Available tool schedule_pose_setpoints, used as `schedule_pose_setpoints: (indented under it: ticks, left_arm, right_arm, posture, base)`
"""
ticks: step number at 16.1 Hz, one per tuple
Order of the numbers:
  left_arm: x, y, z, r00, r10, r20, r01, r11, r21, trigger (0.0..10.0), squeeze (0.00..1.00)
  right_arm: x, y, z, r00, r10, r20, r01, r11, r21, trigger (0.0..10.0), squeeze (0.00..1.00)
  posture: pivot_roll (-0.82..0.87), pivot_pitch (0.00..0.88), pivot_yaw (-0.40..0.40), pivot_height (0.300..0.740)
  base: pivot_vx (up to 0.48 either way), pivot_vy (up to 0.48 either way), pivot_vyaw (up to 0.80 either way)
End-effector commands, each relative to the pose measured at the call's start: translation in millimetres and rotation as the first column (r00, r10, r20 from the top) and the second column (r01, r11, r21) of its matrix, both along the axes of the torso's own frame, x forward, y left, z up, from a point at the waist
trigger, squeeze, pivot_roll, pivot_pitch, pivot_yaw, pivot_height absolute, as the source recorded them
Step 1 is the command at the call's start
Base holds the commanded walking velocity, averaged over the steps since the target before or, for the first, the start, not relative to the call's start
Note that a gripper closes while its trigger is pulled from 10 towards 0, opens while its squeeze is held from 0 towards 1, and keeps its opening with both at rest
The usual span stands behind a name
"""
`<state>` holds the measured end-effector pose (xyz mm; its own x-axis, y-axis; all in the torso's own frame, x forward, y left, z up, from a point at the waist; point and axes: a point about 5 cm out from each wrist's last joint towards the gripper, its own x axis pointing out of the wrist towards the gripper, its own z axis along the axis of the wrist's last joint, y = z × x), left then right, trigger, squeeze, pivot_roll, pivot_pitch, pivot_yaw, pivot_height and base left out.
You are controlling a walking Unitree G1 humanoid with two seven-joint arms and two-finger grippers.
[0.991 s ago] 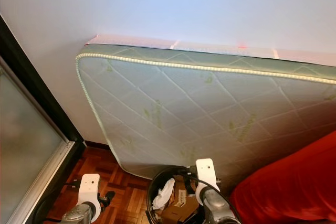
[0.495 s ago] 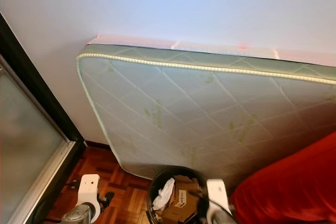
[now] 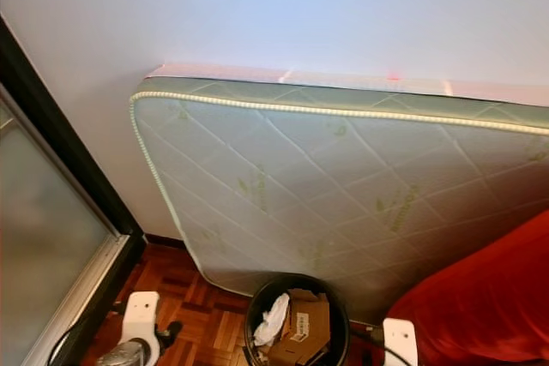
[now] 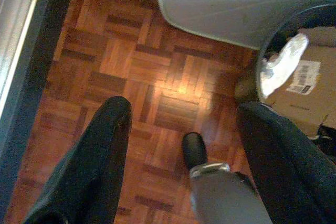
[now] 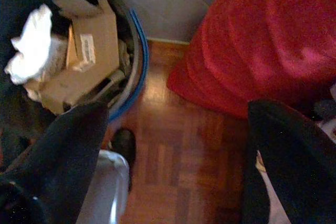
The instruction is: Clean up the room
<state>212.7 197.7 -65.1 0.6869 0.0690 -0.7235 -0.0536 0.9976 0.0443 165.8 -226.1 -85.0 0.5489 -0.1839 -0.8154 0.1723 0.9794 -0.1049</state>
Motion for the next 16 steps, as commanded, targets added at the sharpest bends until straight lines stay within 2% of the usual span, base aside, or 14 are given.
schedule_pose_setpoints:
  ticks: [1,4,8,16]
  left_arm:
    - [-7.5,1.8,-5,0.999,-0.012,-0.04,0.012,1.0,0.008,10.0,0.0]
    - [-9.0,2.7,-5,0.999,-0.021,-0.048,0.021,1.0,0.014,10.0,0.0]
    - [-12.5,1.6,-8,0.998,-0.016,-0.06,0.016,1.0,0.007,10.0,0.0]
    - [-20.3,-2.3,-12,0.997,0.008,-0.079,-0.009,1.0,-0.013,10.0,0.0]
  right_arm:
    - [5.5,3.6,2,0.999,-0.018,0.033,0.017,1.0,0.014,10.0,0.0]
    - [7.4,11.3,1,0.999,-0.024,0.045,0.023,0.999,0.028,10.0,0.0]
    - [6.8,13.0,1,0.998,-0.027,0.05,0.025,0.999,0.03,10.0,0.0]
    - [15.7,15.0,5,0.997,0.009,0.081,-0.012,0.999,0.037,10.0,0.0]
  posture:
    - [0.0,0.0,0.032,0.74]
    - [0.0,0.0,0.039,0.74]
    - [-0.01,0.0,0.032,0.74]
    - [0.0,0.0,0.012,0.74]
  base:
    - [0.0,0.0,0.0]
    - [0.0,0.0,0.0]
    - [0.0,0.0,0.0]
    - [0.0,0.0,0.0]
